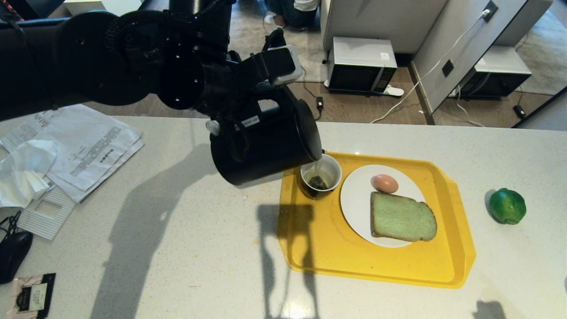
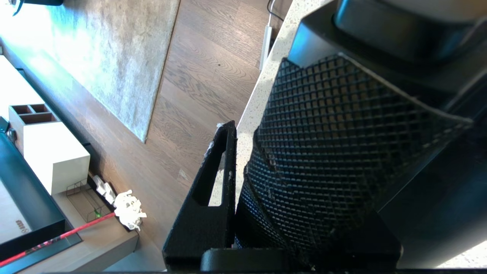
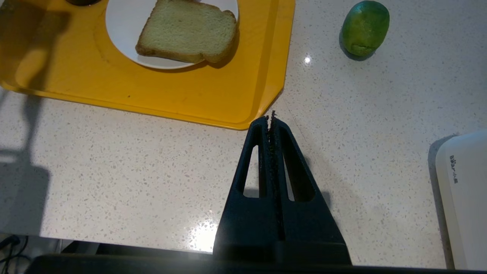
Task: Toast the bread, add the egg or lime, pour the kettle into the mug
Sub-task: Pour water into a cup
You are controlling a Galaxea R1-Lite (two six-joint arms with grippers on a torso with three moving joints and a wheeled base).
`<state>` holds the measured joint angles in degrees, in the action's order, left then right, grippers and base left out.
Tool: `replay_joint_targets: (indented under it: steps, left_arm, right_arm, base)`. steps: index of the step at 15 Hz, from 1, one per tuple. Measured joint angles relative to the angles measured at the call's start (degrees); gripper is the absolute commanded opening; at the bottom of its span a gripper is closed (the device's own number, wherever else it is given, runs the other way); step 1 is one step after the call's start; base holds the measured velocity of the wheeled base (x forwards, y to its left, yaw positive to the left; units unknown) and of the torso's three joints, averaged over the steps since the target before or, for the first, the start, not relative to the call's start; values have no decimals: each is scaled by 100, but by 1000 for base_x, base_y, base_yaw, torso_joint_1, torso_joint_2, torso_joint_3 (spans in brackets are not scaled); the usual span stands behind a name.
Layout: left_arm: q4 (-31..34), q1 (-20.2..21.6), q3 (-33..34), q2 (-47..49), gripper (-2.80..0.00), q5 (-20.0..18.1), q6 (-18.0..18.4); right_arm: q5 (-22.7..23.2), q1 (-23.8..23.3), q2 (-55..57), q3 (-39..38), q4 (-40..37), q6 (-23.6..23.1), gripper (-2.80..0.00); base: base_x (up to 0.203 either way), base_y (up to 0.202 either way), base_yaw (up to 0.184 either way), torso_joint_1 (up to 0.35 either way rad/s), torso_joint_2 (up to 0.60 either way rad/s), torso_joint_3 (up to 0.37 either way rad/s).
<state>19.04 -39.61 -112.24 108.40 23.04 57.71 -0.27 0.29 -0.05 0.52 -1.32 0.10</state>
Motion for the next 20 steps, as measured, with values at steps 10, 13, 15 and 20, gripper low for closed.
replay_joint_targets:
  steps: [10,13,15,20]
  left_arm:
    - [9,-101,0,-51,-280,103,-2]
    - [11,-101,0,-63,-280,110,-2]
    - [11,-101,0,-74,-280,108,-1]
    - [11,-135,0,-96,-280,105,0]
  right_arm:
    - [0,-2,0,0,0,0,-280]
    - [2,-2,0,0,0,-1,-280]
    - [0,1,0,0,0,-1,-280]
    - [1,-2,0,0,0,1,-280]
  base:
    - [0,0,0,0,0,0]
    - [0,0,0,0,0,0]
    - [0,0,0,0,0,0]
    - [0,0,0,0,0,0]
